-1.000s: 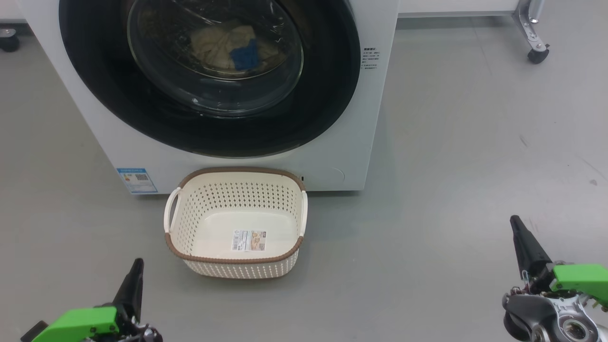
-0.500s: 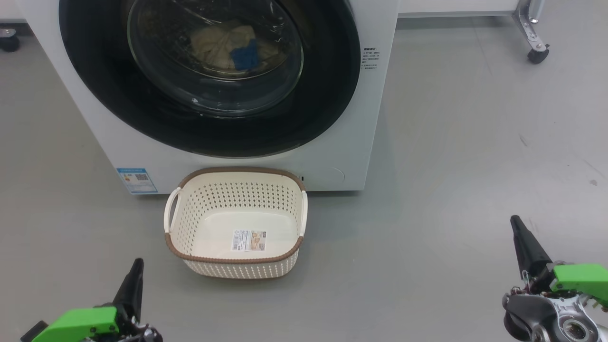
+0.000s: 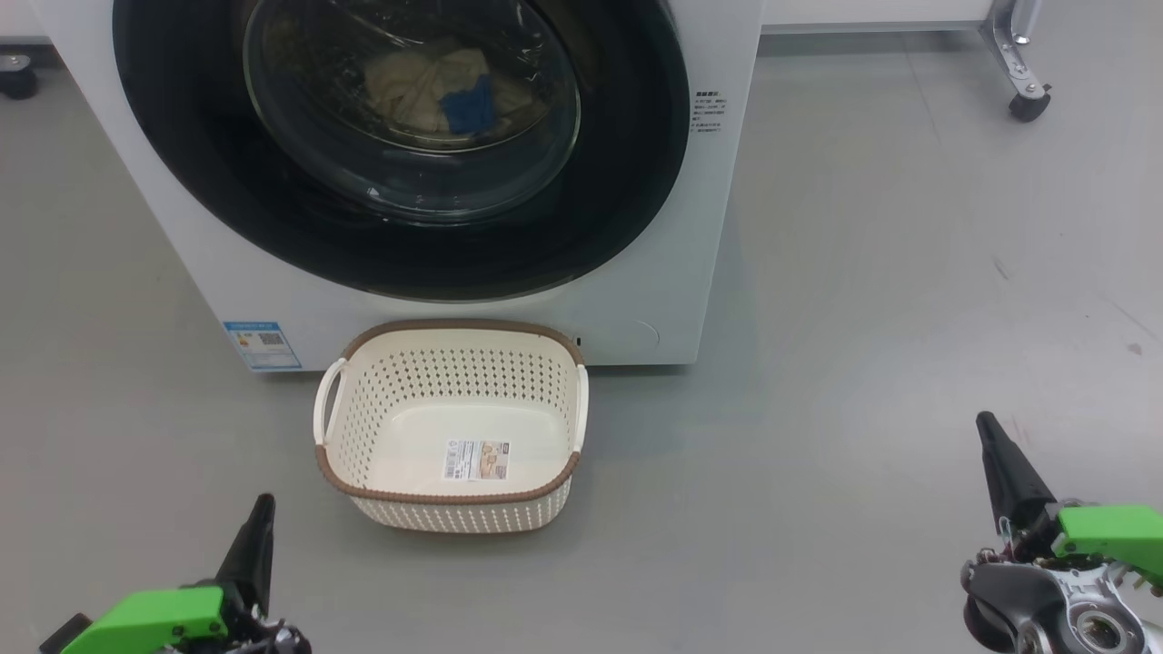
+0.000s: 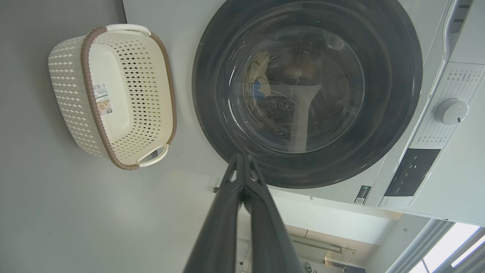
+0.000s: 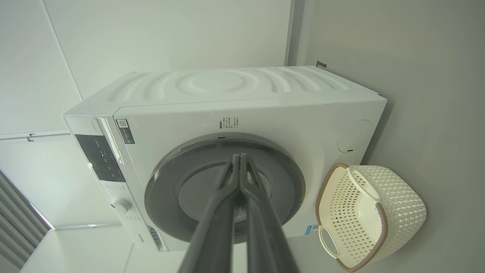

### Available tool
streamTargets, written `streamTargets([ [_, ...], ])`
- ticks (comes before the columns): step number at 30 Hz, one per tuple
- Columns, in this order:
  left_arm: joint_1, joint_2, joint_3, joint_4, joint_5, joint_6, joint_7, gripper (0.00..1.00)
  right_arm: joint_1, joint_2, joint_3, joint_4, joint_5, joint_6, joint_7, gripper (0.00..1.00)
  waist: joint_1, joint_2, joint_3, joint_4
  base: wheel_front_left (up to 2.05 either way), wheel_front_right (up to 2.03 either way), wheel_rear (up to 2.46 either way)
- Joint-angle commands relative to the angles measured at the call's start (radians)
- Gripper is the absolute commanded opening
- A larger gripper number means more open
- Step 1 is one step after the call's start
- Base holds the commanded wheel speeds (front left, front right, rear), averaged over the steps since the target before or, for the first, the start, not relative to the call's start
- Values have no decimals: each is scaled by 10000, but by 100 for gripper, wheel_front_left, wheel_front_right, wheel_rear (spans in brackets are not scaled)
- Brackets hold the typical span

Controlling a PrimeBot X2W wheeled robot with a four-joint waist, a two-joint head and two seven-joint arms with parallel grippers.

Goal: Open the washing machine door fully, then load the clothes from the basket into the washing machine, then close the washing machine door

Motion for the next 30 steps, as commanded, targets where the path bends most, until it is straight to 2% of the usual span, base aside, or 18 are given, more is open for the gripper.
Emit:
streamTargets([
  [1, -478, 204, 335, -292, -53, -69, 71, 0, -568, -95, 155, -310, -79, 35, 57, 0, 0, 0, 0, 0, 0, 0, 0],
  [30, -478, 204, 335, -293, -53, -69, 71, 0, -569, -88, 144, -309, -88, 35, 66, 0, 0, 0, 0, 0, 0, 0, 0],
])
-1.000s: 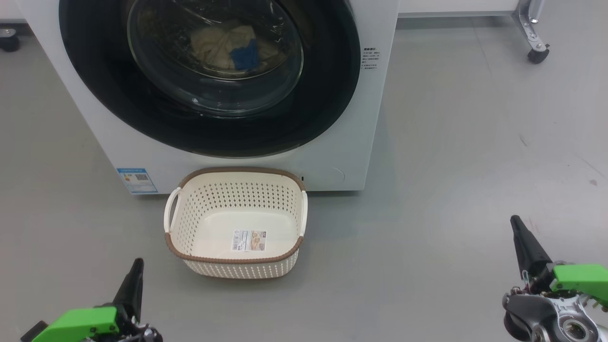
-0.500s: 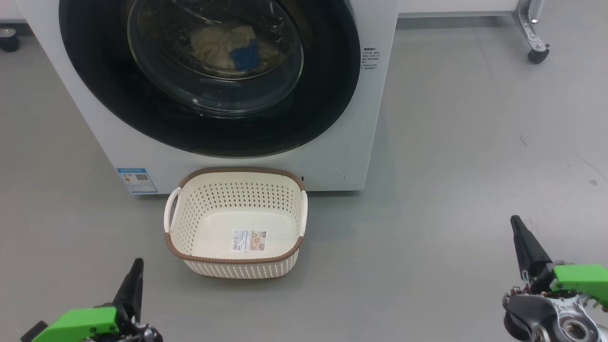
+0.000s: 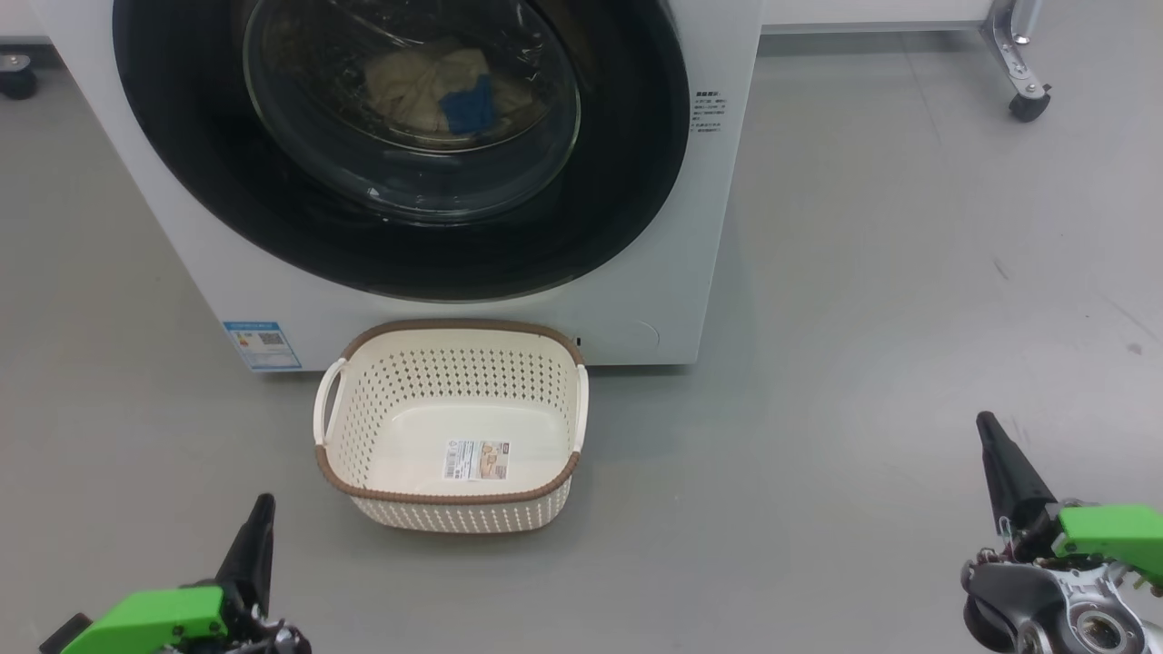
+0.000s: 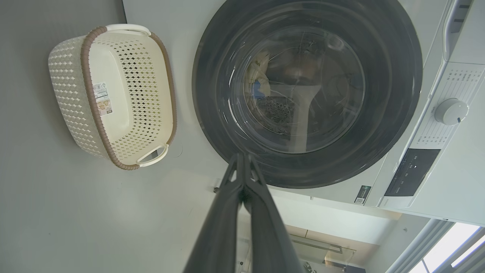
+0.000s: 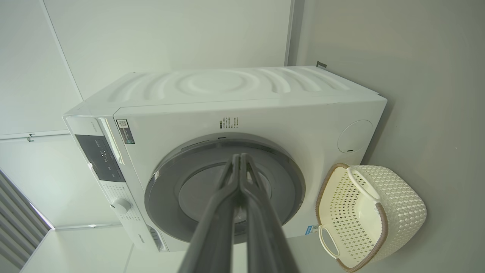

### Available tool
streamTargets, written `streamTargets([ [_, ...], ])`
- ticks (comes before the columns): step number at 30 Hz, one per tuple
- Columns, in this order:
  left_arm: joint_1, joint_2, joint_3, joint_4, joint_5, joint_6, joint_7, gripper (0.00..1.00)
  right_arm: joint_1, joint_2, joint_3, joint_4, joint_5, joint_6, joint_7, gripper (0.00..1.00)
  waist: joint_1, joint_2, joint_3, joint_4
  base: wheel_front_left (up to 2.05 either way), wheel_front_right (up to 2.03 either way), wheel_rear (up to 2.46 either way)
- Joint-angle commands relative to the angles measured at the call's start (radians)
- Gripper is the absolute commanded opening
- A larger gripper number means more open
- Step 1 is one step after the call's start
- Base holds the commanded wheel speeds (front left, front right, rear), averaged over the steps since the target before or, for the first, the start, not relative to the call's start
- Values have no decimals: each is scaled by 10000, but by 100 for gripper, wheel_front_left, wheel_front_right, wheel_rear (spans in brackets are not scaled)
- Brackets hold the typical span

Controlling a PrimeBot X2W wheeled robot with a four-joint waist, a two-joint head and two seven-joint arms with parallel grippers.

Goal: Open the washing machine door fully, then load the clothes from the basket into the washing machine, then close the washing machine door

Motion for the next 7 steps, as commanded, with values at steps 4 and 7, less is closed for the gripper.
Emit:
streamTargets([
  [4, -477, 204, 335, -293, -53, -69, 71, 0, -569, -91, 153, -311, -87, 35, 65, 0, 0, 0, 0, 0, 0, 0, 0],
  [7, -477, 204, 335, -293, -53, -69, 71, 0, -569, -90, 152, -311, -88, 35, 65, 0, 0, 0, 0, 0, 0, 0, 0],
])
